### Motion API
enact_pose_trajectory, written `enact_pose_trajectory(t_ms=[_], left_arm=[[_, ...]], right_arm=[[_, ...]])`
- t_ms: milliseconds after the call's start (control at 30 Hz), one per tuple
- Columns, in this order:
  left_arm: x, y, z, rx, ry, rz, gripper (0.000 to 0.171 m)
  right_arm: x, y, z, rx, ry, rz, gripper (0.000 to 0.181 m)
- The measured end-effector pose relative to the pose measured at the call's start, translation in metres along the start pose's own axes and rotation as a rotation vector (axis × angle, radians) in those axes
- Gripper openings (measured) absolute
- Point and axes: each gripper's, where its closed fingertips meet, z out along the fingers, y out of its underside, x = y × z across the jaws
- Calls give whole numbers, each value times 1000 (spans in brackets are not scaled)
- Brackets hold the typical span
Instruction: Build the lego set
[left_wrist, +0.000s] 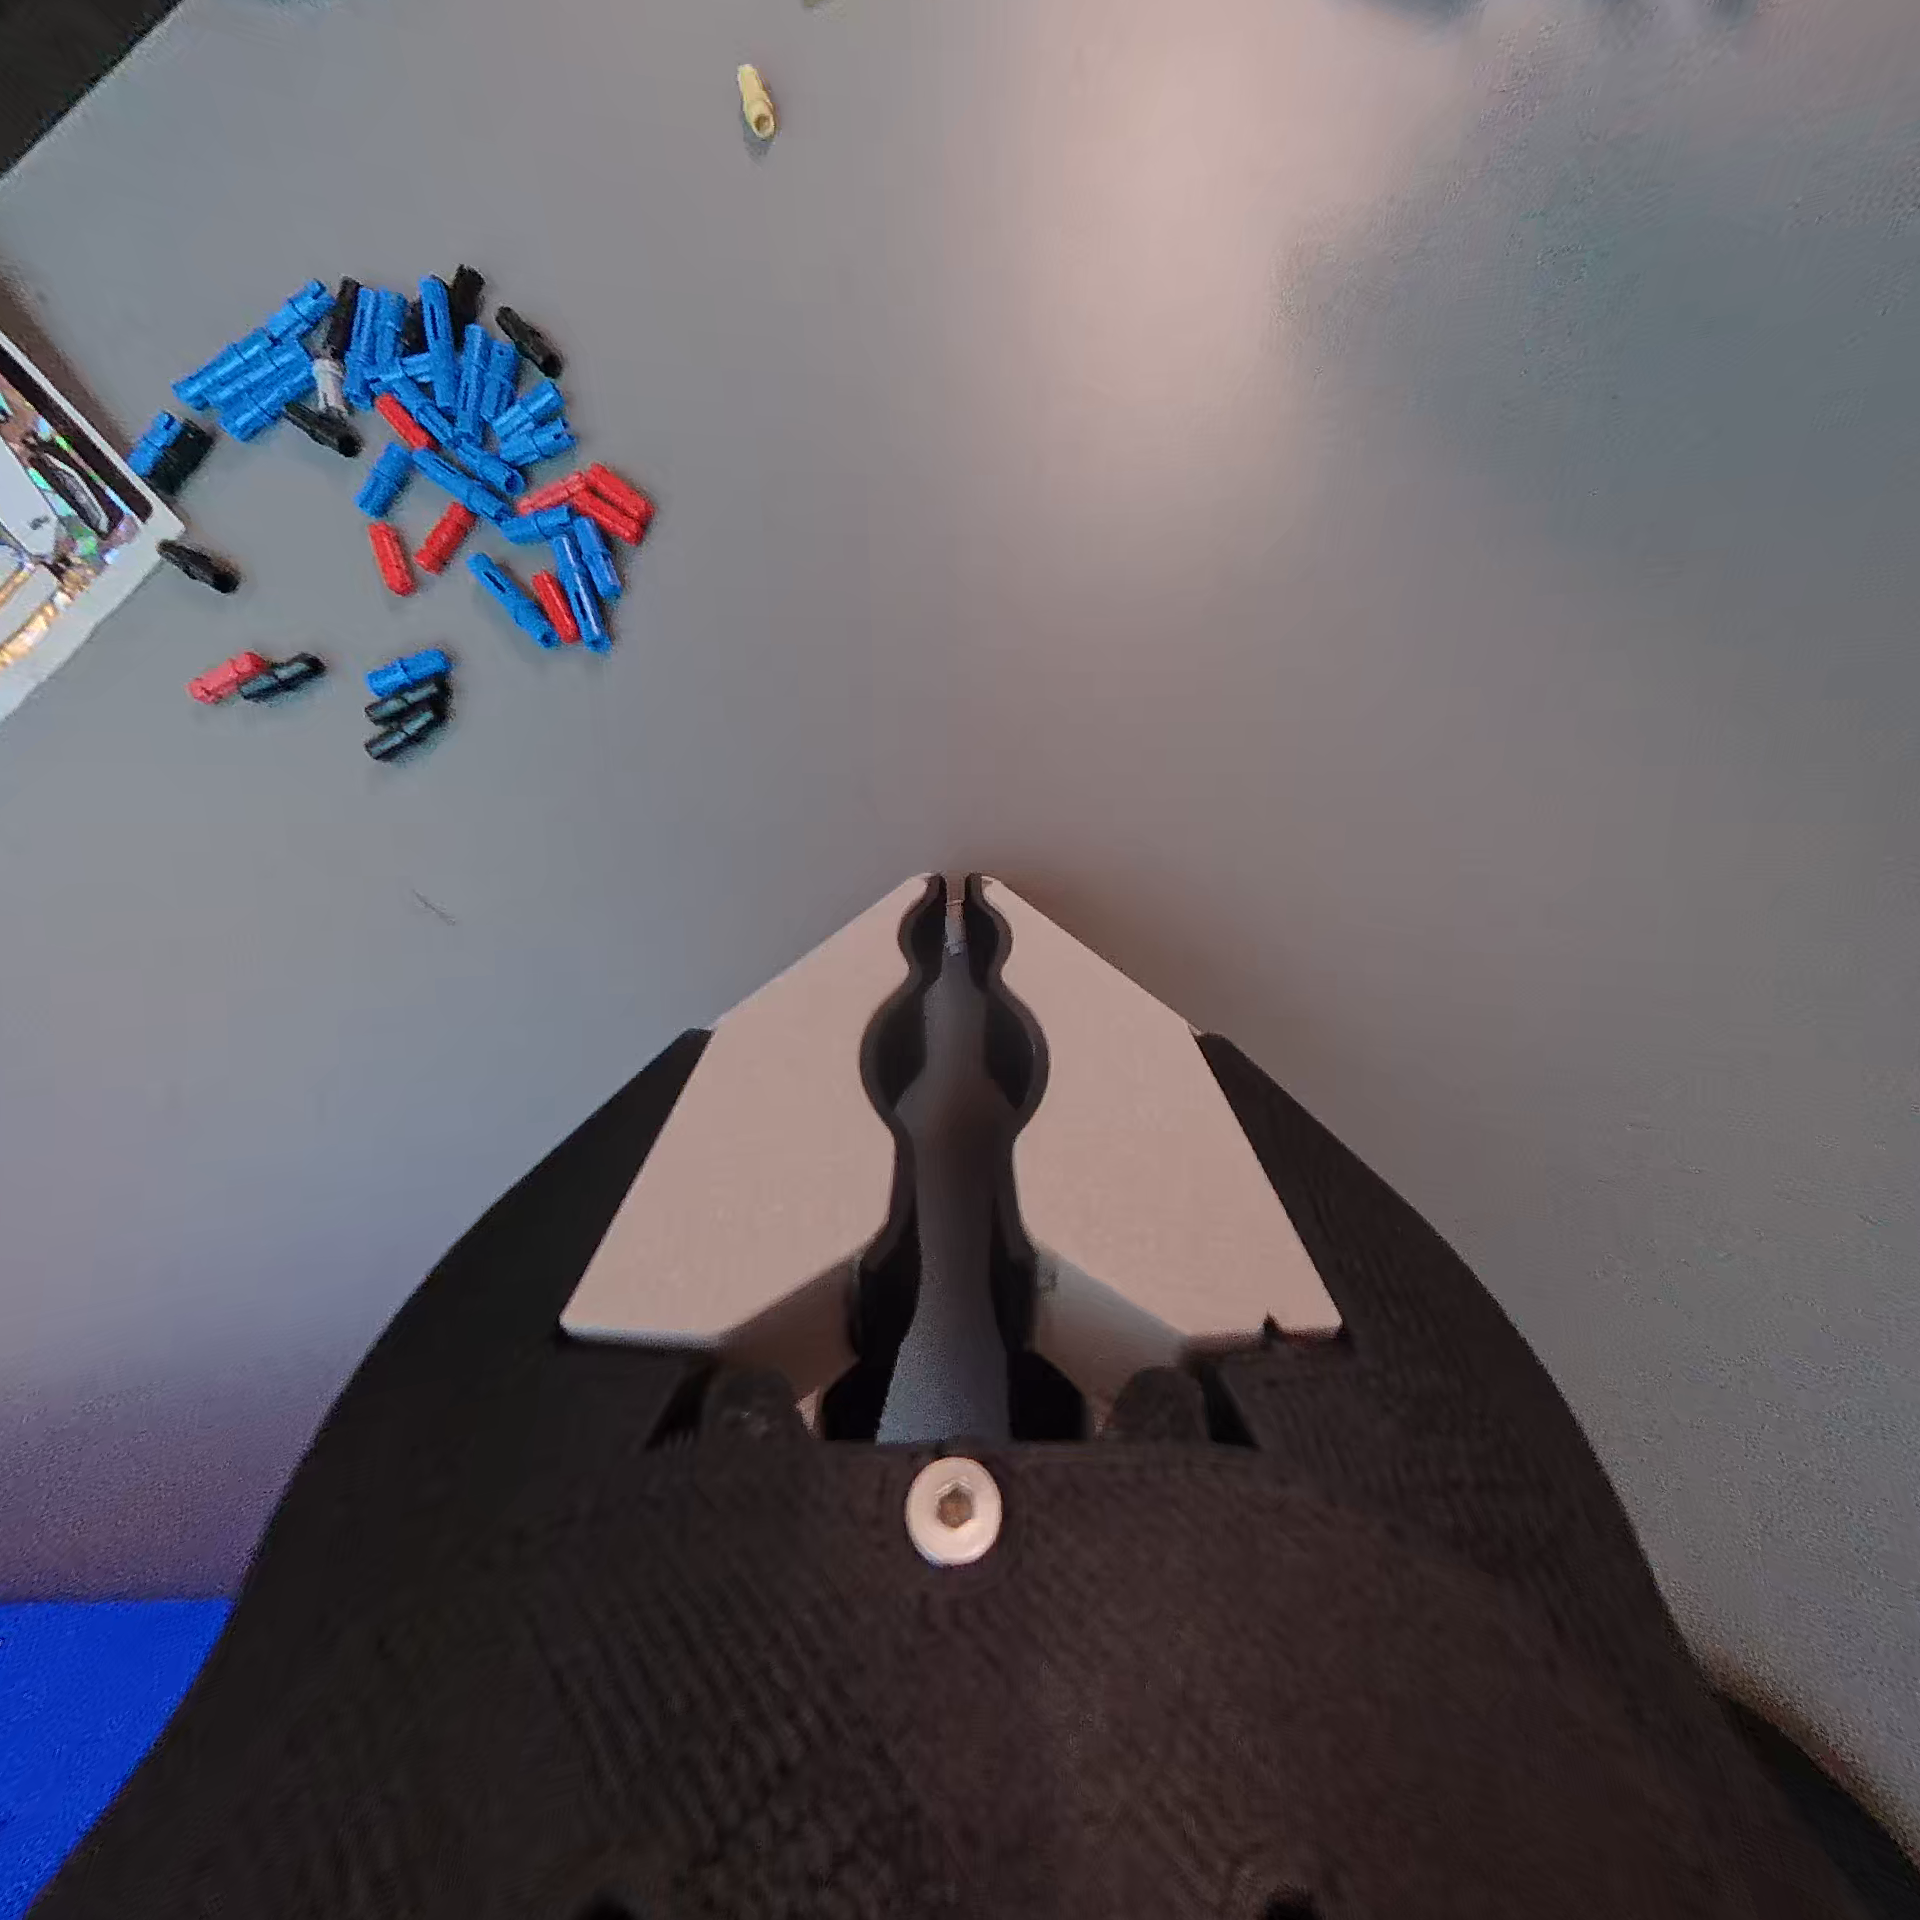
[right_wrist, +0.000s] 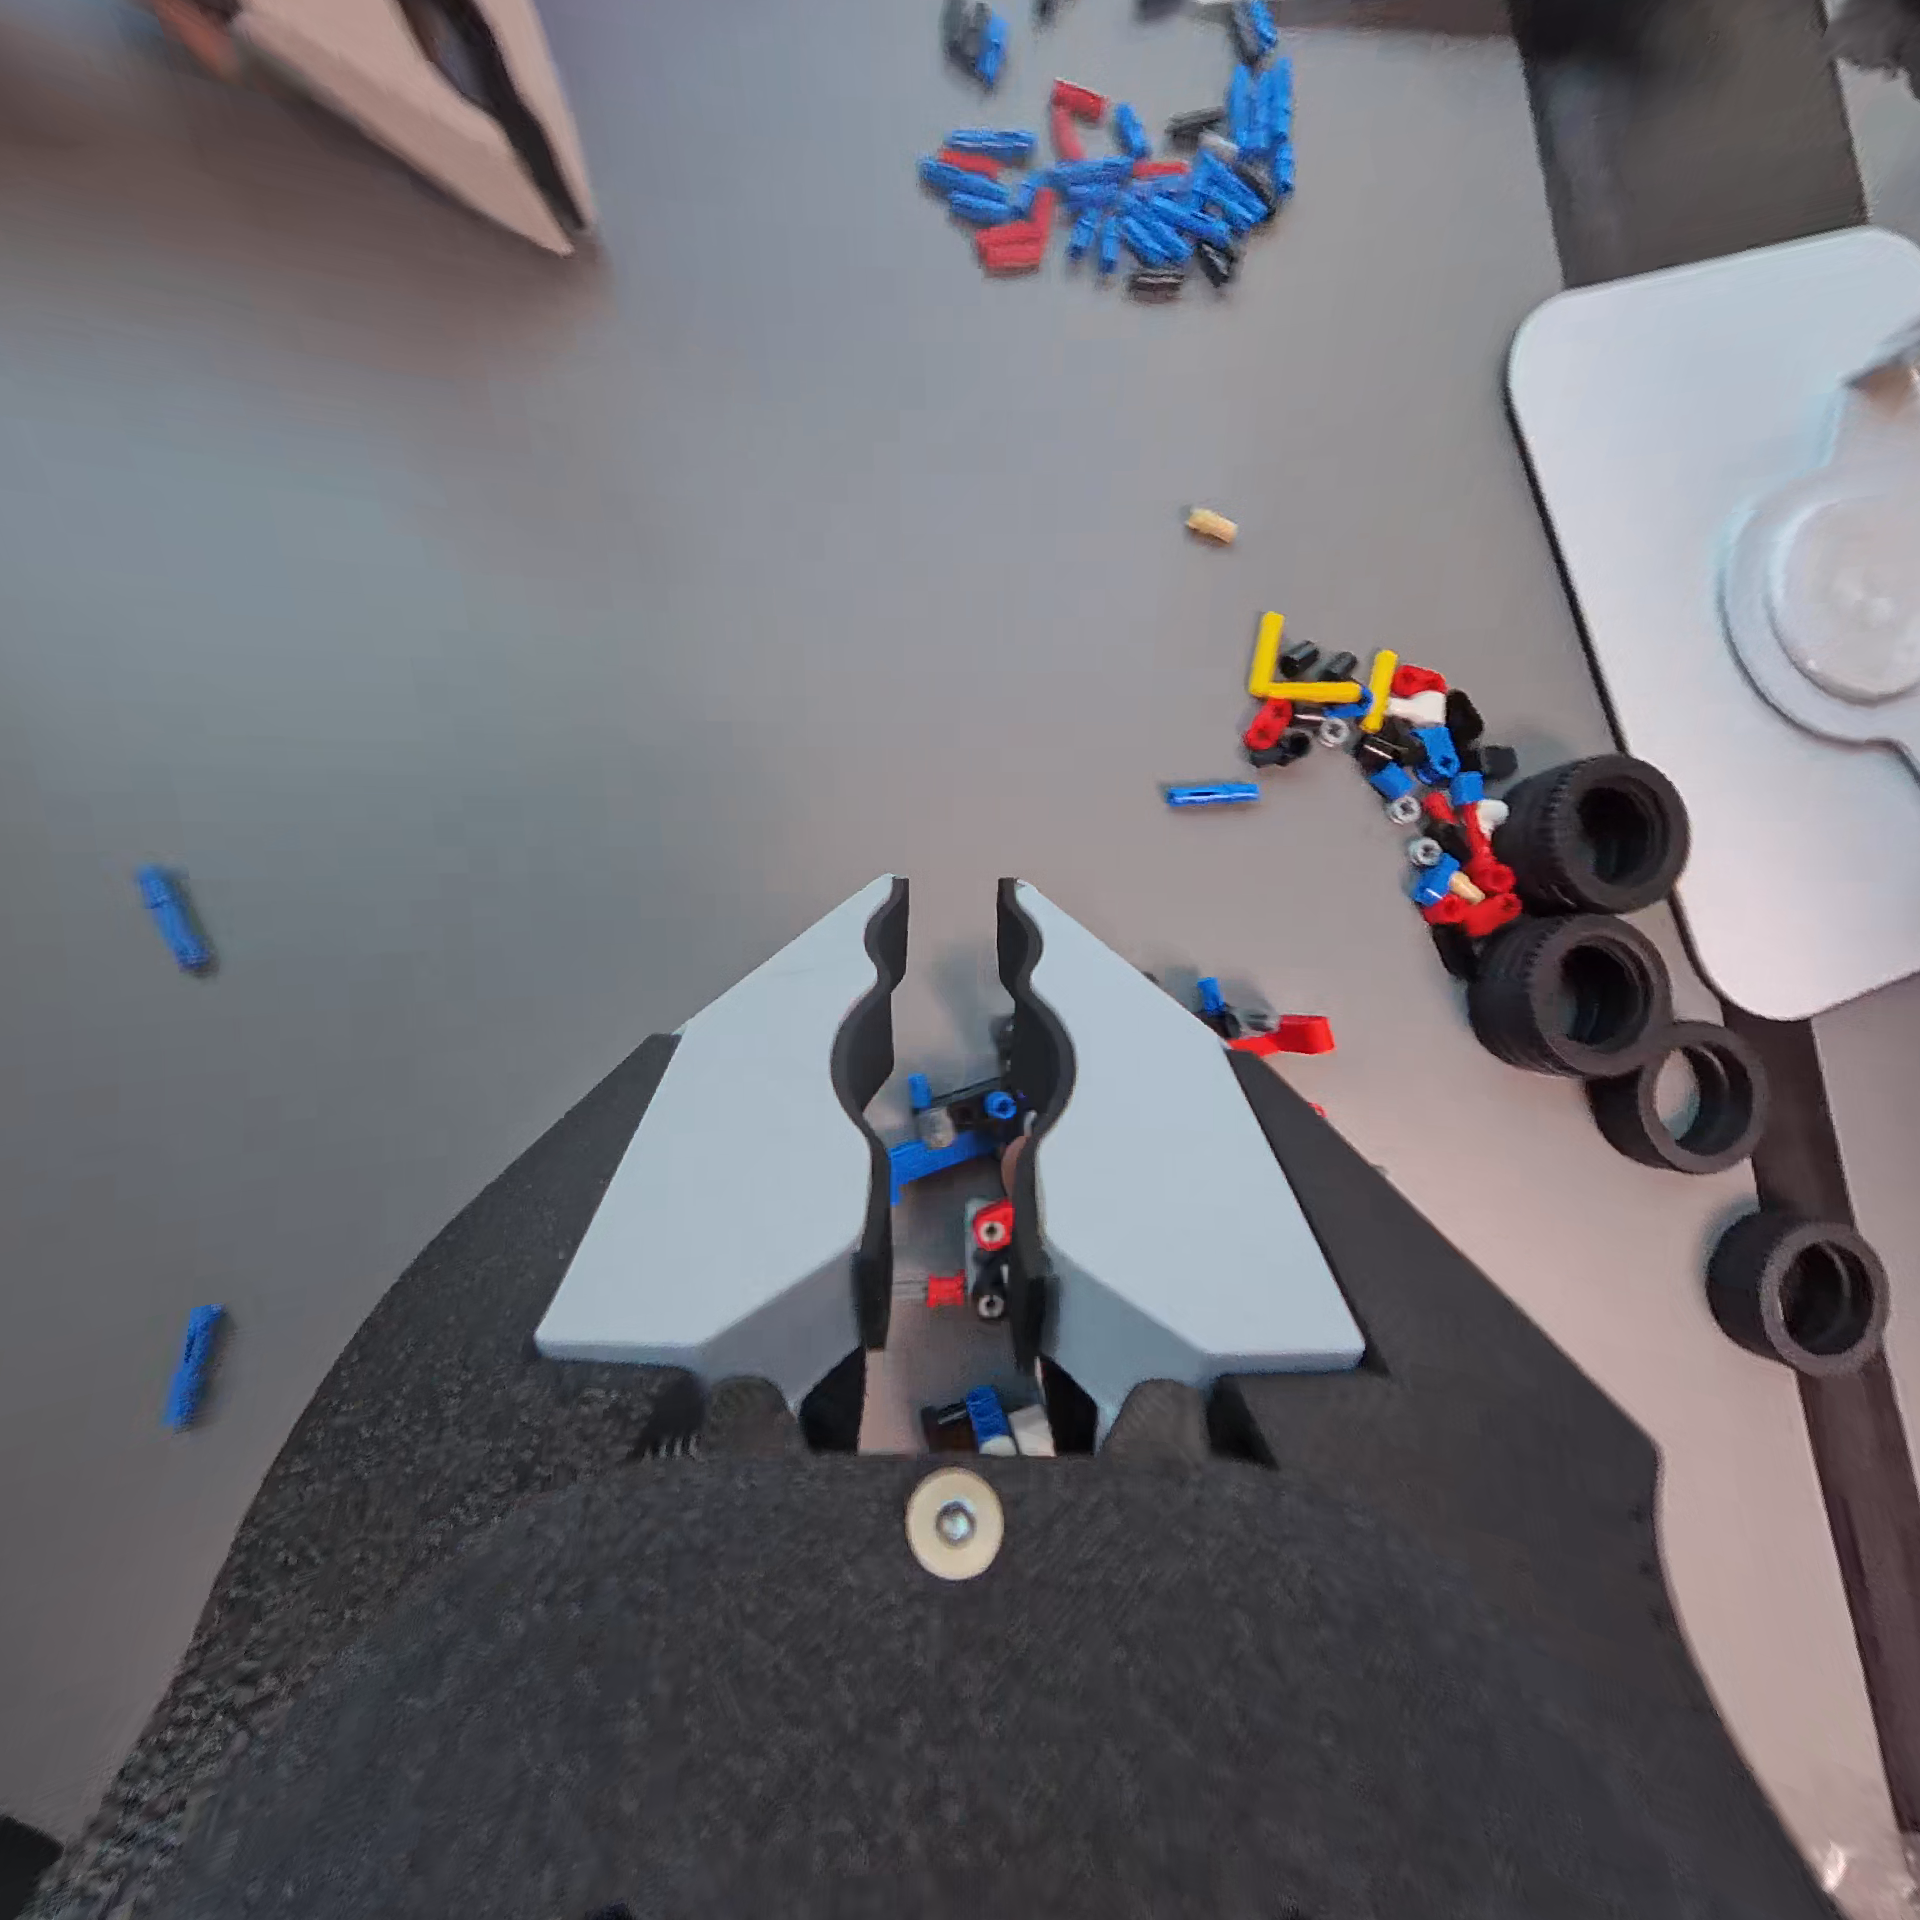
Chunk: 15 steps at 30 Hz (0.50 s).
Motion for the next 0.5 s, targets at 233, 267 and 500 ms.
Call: enact_pose_trajectory(t_ms=[233,267,500], left_arm=[[-41,-41,27,16,-215,32,1],[-51,-46,29,26,-241,12,1],[-87,-67,20,182,-301,-161,32]], right_arm=[[63,9,45,-205,56,203,20],[62,10,51,-234,24,235,23],[66,12,70,-376,-18,295,25]])
